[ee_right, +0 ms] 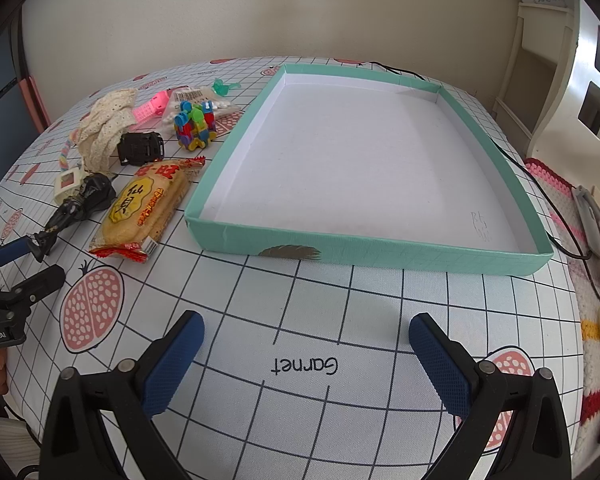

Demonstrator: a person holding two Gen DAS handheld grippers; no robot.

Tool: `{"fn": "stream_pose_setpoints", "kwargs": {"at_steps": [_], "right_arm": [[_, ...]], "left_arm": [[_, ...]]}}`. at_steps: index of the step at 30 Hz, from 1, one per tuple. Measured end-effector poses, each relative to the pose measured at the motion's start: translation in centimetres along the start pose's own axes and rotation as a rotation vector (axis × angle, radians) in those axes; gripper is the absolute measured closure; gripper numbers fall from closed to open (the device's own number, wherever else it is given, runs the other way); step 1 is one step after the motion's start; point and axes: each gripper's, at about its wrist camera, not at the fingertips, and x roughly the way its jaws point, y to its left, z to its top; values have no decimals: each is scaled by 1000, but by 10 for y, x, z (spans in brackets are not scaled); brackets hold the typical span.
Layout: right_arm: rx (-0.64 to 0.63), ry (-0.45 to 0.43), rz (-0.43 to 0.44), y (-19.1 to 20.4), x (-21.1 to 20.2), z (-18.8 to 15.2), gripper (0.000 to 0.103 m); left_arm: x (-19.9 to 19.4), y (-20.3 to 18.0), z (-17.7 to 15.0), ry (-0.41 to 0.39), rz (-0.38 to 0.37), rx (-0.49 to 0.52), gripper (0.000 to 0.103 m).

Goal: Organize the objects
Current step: 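Move the right tool toward the yellow cracker bag while the left tool approaches the black figure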

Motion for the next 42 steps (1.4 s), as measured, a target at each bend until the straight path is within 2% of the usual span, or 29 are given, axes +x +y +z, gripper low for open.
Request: {"fn": "stream_pose_setpoints", "kwargs": {"at_steps": [14, 18, 25, 31, 35, 39, 42], "right_arm": [[-9, 4, 2, 2, -2, 0, 0], [-58, -58, -5, 13, -17, 3, 0], [-172, -134, 51, 40, -42, 23, 0], [-203, -153, 101, 61, -48, 54, 0], [-224, -117, 141, 80, -40, 67, 0], [-245, -81, 185, 95, -31, 68, 0], [-242, -60, 202, 101, -24, 68, 1]], "left_arm": [[-4, 4, 0, -4, -3, 1, 0], [-16, 4, 3, -61, 5, 3, 0], [-35, 8, 22, -106, -48, 4, 0], [-38, 21, 35, -96, -34, -57, 0], [-34, 27, 34, -79, -37, -74, 0], [-31, 36, 32, -72, -13, -105, 0], [-29, 40, 31, -64, -26, -119, 0]]}}
